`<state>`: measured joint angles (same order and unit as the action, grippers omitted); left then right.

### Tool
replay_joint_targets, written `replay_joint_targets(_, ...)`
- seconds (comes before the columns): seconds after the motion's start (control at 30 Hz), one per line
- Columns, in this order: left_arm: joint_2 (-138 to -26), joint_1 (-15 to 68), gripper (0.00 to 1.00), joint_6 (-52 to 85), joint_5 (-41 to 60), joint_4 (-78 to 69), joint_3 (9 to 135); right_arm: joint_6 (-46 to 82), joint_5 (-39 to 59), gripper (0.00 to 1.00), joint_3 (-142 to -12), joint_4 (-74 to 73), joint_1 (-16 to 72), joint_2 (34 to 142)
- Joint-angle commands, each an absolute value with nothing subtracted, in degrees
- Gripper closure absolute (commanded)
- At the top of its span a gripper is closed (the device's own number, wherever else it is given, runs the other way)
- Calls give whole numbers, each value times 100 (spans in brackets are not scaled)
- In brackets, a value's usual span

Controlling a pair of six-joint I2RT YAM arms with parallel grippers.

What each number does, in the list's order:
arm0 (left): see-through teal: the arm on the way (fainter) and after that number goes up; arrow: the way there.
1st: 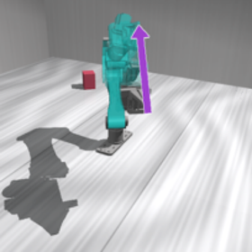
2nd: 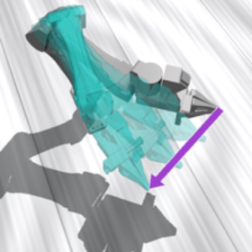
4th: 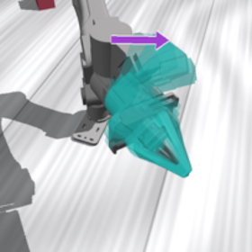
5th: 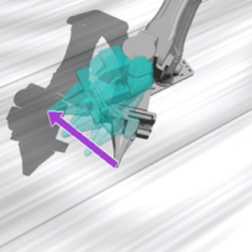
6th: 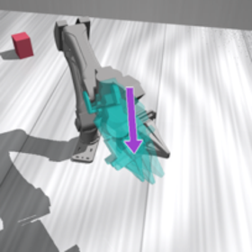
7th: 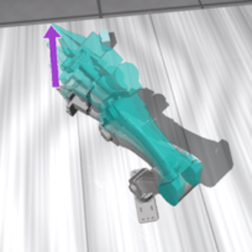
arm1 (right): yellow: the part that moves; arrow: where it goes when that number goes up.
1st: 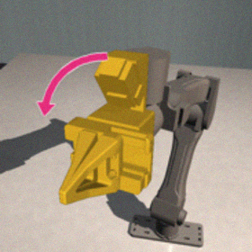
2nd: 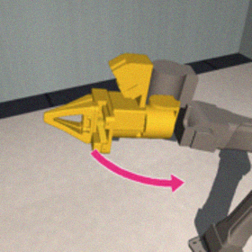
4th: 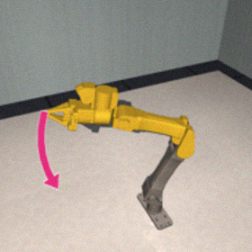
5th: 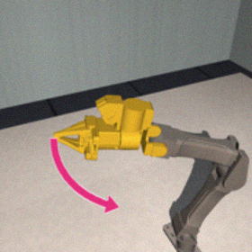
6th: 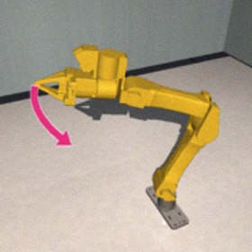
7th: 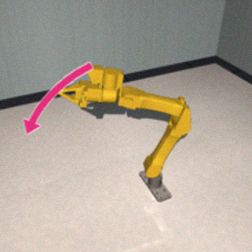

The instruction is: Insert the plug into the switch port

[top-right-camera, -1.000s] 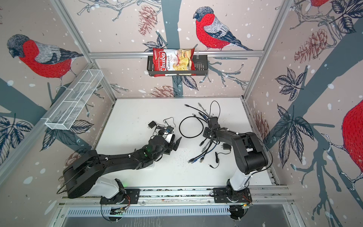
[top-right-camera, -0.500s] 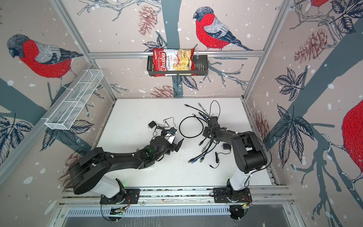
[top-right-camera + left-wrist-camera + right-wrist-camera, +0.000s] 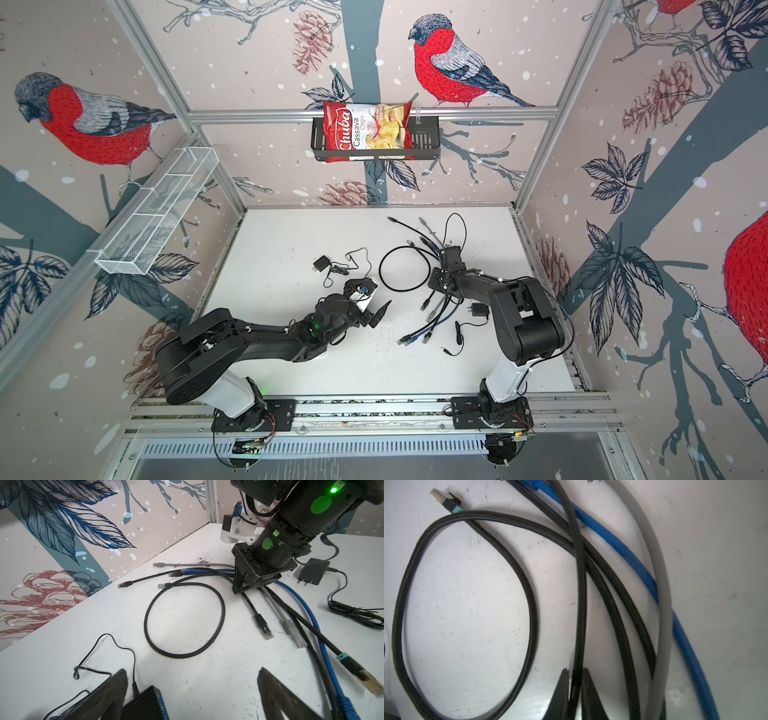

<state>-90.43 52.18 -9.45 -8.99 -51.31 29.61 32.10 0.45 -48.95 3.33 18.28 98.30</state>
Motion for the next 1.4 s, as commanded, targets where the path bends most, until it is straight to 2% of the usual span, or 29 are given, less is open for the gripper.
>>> replay_joint_targets(0.0,-9069,5221,5,-1054,-611,-5545,2946,3286,133,91,-4860,375,1807,9785)
replay_joint_targets(0.47,-9297,5304,6,-1269,-466,-5430,3260,3769,525,99,-4581,-35,1793,8927)
replay_joint_targets(0.77,-9479,5344,8,-1292,-405,-5508,3395,4011,578,100,-4452,-214,1791,8471)
replay_joint_targets(1.37,-9700,5399,10,-1590,-243,-5782,3497,4068,448,100,-4328,-84,1766,8324)
